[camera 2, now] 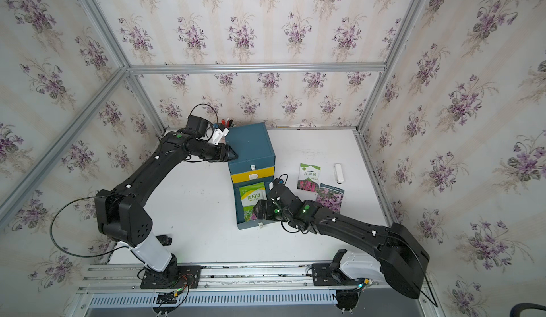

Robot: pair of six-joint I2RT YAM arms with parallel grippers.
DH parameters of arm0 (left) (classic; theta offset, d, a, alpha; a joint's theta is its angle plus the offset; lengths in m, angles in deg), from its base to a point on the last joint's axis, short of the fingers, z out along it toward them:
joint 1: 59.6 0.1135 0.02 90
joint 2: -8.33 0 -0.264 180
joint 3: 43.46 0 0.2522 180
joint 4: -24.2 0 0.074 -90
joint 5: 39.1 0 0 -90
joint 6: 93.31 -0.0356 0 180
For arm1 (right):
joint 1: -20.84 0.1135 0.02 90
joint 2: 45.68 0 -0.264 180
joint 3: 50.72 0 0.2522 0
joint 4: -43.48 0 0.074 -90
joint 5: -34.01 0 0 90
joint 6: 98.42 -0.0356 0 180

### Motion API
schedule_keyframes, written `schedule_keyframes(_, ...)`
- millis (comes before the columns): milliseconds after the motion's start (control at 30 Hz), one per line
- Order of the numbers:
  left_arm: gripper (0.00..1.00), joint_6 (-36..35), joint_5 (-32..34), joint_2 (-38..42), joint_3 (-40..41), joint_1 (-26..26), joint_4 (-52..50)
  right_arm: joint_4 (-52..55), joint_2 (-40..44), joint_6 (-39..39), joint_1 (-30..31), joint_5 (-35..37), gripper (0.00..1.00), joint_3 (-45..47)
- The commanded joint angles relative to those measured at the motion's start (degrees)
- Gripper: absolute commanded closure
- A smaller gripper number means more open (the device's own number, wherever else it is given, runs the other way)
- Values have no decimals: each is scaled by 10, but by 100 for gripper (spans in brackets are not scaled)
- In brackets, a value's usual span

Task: Take the seed bags out of the drawer
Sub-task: Pick up the seed packet from the drawer.

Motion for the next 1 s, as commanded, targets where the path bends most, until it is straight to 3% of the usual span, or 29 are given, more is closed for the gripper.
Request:
schedule_keyframes(0,36,-22,67,-15,11,-5,-110,37,-46,55,-14,-15,10,-45)
schedule_keyframes(367,36,-20,68,-15,12,-6,-110,122,-218,131,-39,12,6,-195)
schedule_keyframes(967,36,-24,71,-18,6,-6,-118,77,-289,117,-39,42,9,-192)
